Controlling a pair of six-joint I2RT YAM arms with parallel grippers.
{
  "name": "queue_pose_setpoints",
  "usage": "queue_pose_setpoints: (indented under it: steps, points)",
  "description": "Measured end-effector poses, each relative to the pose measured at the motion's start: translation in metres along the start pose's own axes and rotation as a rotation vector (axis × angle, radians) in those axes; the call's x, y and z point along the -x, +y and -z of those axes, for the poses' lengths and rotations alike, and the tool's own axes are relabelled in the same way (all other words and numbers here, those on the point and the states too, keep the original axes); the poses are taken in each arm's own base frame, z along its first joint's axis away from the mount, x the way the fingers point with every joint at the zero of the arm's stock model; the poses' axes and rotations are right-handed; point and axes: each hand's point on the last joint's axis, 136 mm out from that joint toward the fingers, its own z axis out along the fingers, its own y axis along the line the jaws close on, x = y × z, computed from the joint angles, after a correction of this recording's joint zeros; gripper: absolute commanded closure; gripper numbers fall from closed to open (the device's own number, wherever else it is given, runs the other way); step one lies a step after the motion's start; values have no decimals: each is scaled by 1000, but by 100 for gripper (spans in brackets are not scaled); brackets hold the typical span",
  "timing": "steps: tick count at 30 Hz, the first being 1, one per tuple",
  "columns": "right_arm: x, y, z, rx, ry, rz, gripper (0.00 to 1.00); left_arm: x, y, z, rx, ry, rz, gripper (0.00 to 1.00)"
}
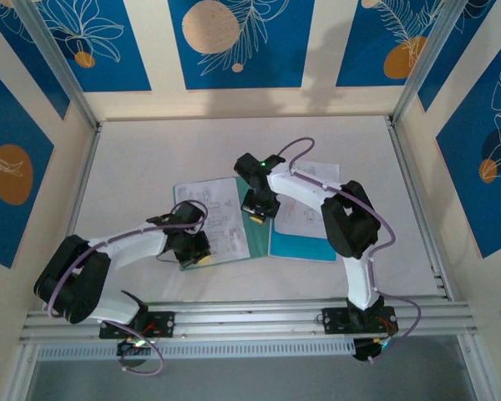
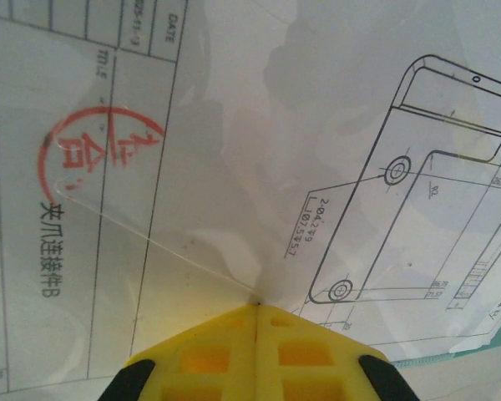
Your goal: Put the files into the folder
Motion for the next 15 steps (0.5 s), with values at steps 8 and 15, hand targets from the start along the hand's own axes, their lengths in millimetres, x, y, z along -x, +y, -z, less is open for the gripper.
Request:
queue_pose_setpoints:
  steps: [8, 15]
  points:
    - [0, -3, -20, -22, 31, -31, 100, -1, 3, 1, 11, 1, 2, 100]
    - [3, -9, -25, -41, 38, -50, 100, -1, 3, 1, 12, 1, 2, 100]
